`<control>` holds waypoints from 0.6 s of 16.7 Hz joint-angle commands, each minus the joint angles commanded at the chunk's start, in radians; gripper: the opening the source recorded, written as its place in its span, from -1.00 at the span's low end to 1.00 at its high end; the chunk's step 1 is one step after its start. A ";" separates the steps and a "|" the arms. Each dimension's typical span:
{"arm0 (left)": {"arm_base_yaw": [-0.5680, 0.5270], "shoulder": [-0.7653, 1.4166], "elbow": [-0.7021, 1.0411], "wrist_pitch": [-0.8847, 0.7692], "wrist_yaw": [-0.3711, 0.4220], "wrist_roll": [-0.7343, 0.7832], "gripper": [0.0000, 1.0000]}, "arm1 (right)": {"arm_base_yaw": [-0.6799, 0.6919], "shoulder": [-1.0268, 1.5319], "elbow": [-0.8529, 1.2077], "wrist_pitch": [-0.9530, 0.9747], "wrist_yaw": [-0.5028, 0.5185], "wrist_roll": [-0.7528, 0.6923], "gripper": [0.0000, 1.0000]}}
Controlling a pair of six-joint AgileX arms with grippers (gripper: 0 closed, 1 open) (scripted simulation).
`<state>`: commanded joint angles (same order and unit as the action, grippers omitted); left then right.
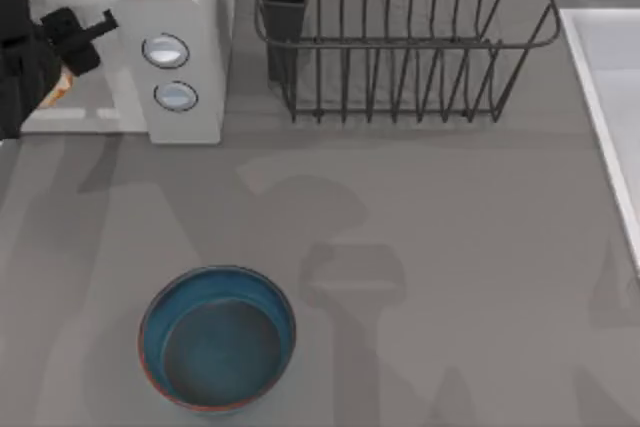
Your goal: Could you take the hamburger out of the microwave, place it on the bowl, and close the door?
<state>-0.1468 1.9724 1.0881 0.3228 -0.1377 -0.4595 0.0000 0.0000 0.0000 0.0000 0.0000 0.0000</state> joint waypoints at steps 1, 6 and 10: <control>-0.057 0.016 0.047 -0.101 -0.051 -0.111 -1.00 | 0.000 0.000 0.000 0.000 0.000 0.000 1.00; -0.347 0.094 0.263 -0.671 -0.295 -0.764 -1.00 | 0.000 0.000 0.000 0.000 0.000 0.000 1.00; -0.560 0.166 0.376 -1.142 -0.446 -1.308 -1.00 | 0.000 0.000 0.000 0.000 0.000 0.000 1.00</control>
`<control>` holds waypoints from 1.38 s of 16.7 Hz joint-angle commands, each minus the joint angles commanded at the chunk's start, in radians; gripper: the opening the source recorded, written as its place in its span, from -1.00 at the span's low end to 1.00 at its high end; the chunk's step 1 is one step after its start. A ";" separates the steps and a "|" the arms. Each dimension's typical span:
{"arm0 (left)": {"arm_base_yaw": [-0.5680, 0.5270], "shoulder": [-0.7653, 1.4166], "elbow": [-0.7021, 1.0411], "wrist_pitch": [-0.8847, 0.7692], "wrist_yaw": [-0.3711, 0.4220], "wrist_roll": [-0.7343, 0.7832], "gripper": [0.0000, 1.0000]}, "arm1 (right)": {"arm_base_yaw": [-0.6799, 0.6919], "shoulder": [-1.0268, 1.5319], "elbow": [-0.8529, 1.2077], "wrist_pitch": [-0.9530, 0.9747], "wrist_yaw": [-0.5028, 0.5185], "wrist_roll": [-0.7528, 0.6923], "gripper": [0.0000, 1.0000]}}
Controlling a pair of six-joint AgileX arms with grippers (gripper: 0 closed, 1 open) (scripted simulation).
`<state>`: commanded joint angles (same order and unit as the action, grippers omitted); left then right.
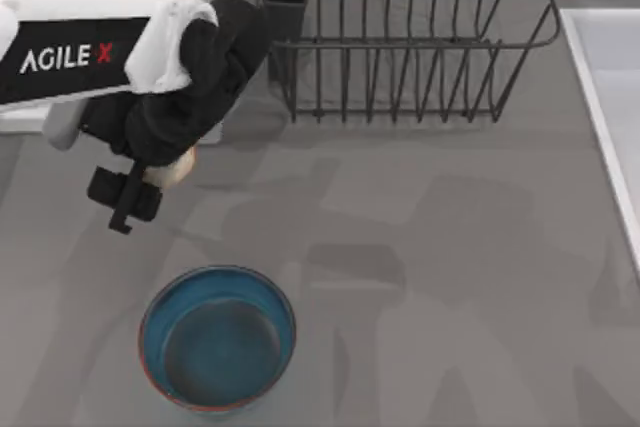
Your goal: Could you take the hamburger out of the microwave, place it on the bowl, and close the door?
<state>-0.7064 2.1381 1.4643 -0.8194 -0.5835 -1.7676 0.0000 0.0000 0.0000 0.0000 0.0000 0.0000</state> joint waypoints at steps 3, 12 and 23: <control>-0.132 0.060 0.039 -0.313 -0.076 -0.354 -1.00 | 0.000 0.000 0.000 0.000 0.000 0.000 1.00; -0.334 0.197 0.037 -0.808 -0.152 -0.872 -1.00 | 0.000 0.000 0.000 0.000 0.000 0.000 1.00; -0.305 0.193 -0.010 -0.749 -0.171 -0.850 -1.00 | 0.000 0.000 0.000 0.000 0.000 0.000 1.00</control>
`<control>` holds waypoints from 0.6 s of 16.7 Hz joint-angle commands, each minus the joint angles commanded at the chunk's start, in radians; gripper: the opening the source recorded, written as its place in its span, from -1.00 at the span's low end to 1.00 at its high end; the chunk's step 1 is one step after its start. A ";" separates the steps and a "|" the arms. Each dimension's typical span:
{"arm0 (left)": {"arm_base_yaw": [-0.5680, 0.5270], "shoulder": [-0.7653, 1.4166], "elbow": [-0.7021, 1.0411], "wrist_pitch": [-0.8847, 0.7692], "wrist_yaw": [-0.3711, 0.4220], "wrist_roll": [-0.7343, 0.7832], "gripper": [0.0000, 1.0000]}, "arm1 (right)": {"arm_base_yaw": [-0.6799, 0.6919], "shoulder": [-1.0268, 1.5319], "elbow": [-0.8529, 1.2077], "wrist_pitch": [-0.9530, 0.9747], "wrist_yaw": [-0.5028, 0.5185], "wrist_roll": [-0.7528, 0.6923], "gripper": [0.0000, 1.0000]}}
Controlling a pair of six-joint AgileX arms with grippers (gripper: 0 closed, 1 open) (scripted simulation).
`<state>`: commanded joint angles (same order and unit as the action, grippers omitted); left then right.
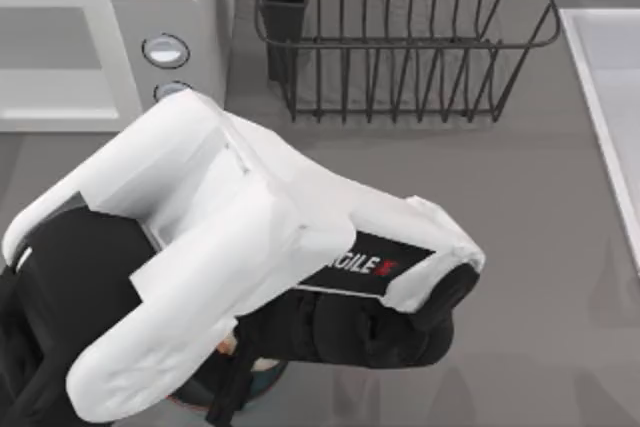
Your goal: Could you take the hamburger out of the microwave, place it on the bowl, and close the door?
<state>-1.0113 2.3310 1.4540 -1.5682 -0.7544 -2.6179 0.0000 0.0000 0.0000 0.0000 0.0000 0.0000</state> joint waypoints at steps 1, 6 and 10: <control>0.007 -0.001 -0.014 0.018 -0.006 0.007 -1.00 | 0.000 0.000 0.000 0.000 0.000 0.000 1.00; 0.037 -0.006 -0.080 0.101 -0.036 0.036 -1.00 | 0.000 0.000 0.000 0.000 0.000 0.000 1.00; 0.043 0.006 -0.096 0.125 -0.039 0.041 -1.00 | 0.000 0.000 0.000 0.000 0.000 0.000 1.00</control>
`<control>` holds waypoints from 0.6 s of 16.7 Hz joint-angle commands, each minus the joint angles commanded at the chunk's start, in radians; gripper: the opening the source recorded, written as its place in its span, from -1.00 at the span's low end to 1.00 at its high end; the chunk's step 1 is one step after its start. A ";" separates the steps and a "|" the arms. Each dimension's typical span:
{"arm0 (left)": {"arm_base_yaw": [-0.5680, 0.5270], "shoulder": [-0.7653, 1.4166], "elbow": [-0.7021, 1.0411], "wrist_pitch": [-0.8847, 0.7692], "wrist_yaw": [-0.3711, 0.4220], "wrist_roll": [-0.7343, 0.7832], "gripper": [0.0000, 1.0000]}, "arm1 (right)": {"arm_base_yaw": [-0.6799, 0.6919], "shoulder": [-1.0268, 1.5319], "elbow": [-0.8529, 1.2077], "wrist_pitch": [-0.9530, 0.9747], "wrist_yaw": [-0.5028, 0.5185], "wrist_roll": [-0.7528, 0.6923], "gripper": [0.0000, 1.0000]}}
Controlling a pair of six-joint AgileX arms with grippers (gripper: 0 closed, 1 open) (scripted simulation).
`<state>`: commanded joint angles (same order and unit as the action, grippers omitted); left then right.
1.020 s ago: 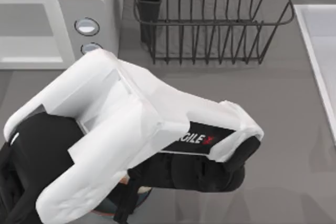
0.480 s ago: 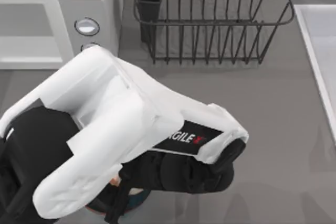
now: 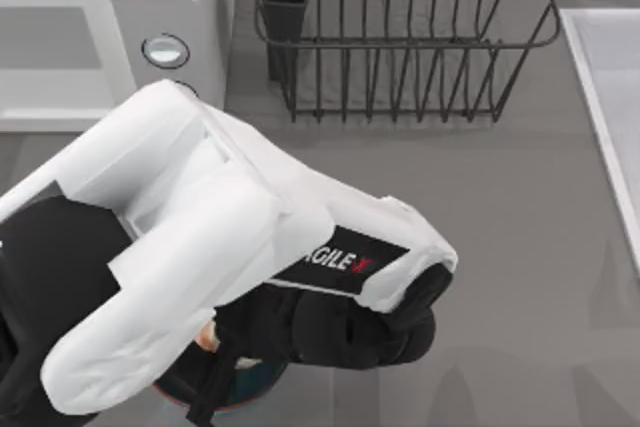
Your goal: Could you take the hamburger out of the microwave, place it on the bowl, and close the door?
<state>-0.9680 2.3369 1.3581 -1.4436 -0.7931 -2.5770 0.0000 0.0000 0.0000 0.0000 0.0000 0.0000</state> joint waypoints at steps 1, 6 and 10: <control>0.000 0.000 0.000 0.000 0.000 0.000 -1.00 | 0.000 0.000 0.000 0.000 0.000 0.000 1.00; 0.000 0.000 0.000 0.000 0.000 0.000 -0.40 | 0.000 0.000 0.000 0.000 0.000 0.000 1.00; 0.000 0.000 0.000 0.000 0.000 0.000 0.21 | 0.000 0.000 0.000 0.000 0.000 0.000 1.00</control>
<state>-0.9680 2.3369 1.3581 -1.4436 -0.7931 -2.5770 0.0000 0.0000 0.0000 0.0000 0.0000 0.0000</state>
